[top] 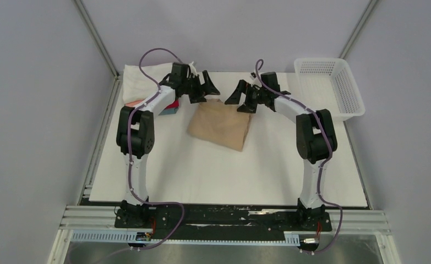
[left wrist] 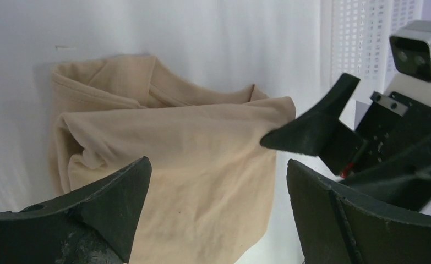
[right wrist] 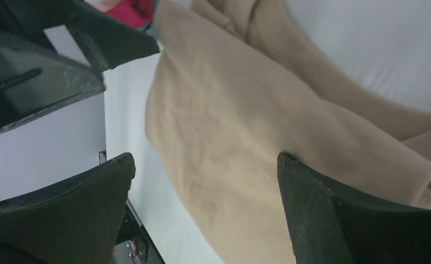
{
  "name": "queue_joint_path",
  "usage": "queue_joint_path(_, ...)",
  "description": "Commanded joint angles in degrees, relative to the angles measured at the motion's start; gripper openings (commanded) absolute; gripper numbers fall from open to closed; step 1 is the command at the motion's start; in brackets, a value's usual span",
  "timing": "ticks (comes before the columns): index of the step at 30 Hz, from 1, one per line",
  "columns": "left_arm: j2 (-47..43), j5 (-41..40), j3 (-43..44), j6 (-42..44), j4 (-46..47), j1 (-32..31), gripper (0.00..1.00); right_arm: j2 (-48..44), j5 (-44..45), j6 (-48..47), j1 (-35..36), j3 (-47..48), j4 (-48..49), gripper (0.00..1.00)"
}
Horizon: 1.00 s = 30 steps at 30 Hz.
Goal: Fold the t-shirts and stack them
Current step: Smooth out wrinkles on the folded tshirt
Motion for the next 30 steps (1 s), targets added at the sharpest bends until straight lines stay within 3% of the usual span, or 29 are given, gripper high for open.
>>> queue_joint_path(1,4.2,5.0,3.4,0.0,0.2,0.1,1.0,7.3,1.1,3.3,-3.6,3.8,2.9,1.0)
queue_joint_path(9,16.7,4.7,15.1,-2.2,-1.0,0.2,1.0,13.5,9.2,1.3,-5.4,3.6,-0.4,1.0)
queue_joint_path(15,21.1,1.9,16.1,-3.8,-4.4,0.2,1.0,15.0,11.7,-0.1,-6.8,1.2,-2.1,1.0)
queue_joint_path(23,9.1,-4.5,1.2,-1.7,-4.6,0.1,1.0,13.3,15.9,-5.1,-8.3,3.1,-7.5,1.0)
queue_joint_path(30,-7.1,-8.7,1.1,4.4,-8.2,-1.3,1.0,-5.0,24.2,-9.0,-8.2,-0.8,-10.3,1.0)
